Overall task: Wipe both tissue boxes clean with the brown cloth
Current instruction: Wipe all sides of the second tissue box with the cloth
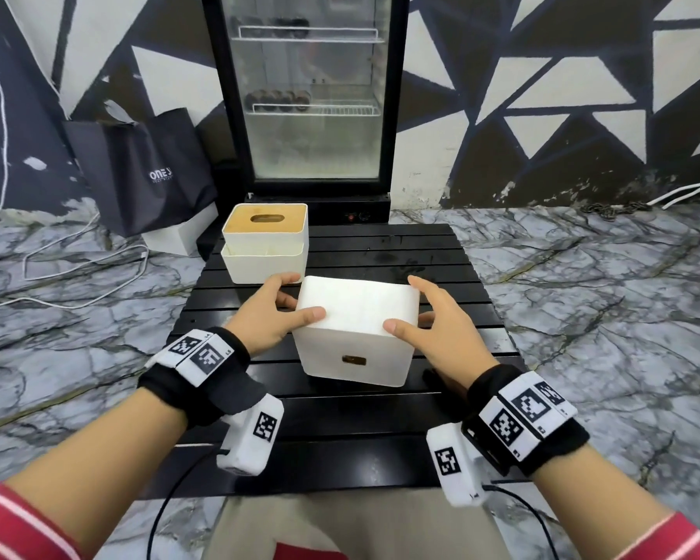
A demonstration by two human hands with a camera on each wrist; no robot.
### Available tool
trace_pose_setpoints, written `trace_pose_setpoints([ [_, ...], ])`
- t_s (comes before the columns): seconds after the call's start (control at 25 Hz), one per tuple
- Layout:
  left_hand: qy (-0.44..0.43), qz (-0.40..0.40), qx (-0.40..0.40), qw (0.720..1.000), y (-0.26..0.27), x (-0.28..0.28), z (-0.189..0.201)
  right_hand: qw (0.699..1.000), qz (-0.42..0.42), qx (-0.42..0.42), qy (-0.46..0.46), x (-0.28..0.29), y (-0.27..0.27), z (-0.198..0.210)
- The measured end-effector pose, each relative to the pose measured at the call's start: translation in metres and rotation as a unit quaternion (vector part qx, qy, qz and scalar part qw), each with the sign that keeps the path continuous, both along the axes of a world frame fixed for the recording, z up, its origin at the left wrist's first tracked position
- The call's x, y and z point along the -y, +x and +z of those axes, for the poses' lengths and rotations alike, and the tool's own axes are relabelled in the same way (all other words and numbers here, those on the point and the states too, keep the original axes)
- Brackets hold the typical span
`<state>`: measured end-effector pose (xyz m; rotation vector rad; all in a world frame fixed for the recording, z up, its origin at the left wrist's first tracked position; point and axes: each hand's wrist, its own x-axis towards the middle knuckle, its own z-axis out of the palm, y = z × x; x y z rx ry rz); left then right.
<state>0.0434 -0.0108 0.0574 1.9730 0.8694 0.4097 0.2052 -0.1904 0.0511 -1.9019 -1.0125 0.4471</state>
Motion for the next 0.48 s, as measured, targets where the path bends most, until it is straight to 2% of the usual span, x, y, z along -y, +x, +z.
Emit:
trace_pose_setpoints([
  [0.12,-0.01,-0.045,-0.027,0.999,-0.01,-0.002,0.0,0.999,0.024,-0.018,-0.017,0.008,-0.001,-0.002],
  [0.32,-0.081,-0.112,-0.072,0.988,-0.027,-0.001,0.0,0.993,0.078,-0.06,-0.063,0.013,0.0,-0.008],
  [0.48,-0.07,-0.16,-0.102,0.979,-0.035,0.005,-0.004,0.981,0.129,-0.12,-0.085,0.022,-0.007,-0.008],
])
